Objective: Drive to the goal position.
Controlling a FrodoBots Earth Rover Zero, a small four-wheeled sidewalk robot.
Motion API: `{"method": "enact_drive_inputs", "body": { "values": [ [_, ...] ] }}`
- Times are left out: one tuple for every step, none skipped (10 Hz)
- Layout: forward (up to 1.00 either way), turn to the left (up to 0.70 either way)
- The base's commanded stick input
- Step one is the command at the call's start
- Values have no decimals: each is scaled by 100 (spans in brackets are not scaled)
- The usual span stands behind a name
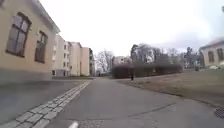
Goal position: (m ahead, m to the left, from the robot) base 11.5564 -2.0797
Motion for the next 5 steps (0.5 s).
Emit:
{"method": "enact_drive_inputs", "body": {
  "values": [
    [70,0],
    [70,0],
    [70,0],
    [70,0],
    [70,0]
  ]
}}
